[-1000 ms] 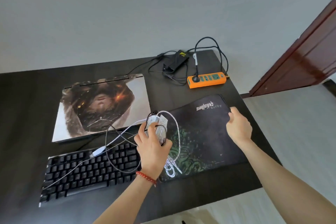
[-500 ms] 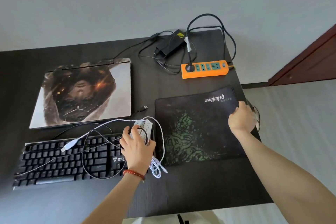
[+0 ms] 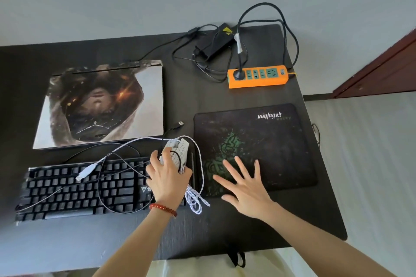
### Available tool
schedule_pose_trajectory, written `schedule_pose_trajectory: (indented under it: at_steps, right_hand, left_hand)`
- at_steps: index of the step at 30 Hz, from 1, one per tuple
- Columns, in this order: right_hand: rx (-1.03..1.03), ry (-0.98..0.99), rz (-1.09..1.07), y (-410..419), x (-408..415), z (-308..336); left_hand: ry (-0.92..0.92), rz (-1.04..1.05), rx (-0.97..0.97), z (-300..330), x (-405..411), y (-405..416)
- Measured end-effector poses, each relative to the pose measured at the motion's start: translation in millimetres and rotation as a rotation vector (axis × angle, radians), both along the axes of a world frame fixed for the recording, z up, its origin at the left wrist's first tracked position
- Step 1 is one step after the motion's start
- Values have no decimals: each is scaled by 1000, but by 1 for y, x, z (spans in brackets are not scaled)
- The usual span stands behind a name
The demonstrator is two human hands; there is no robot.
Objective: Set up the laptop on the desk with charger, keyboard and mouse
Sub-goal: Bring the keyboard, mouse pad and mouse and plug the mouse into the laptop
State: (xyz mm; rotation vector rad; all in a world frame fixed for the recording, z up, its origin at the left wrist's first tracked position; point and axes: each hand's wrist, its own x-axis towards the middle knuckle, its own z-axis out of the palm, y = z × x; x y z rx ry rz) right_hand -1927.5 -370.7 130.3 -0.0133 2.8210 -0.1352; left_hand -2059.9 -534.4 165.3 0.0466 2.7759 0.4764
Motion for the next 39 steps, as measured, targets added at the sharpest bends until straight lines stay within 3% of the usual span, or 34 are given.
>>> schedule_pose_trajectory:
  at_steps: [7,13,17,20,23,28,32,39]
  right_hand:
    - [4,-60,-32,1,-5,4]
    - [-87,-119,-62,1,-7,-1]
    - [-316,-77,-309,-7,-28,15]
    - [-620,102,-543,-28,-61,38]
    - [-836,65,-702,-57,-101,61]
    - [-711,-94,-734,-88,-145,67]
    - [-599,-132,-817,-106,-155,65]
    - [-602,142,-828,-98,-138,62]
  left_hand:
    - [26,27,202,-2,-3,-7]
    - [7,2,192,3,-4,-8]
    - [-58,-49,143,10,-5,-13]
    - [-117,-114,230,16,-7,-27]
    - [-127,-190,278,24,-11,-50]
    - [-105,-343,24,34,-22,-96]
    - [15,-315,-19,39,-35,-137]
    - [54,-388,-99,24,-70,-173]
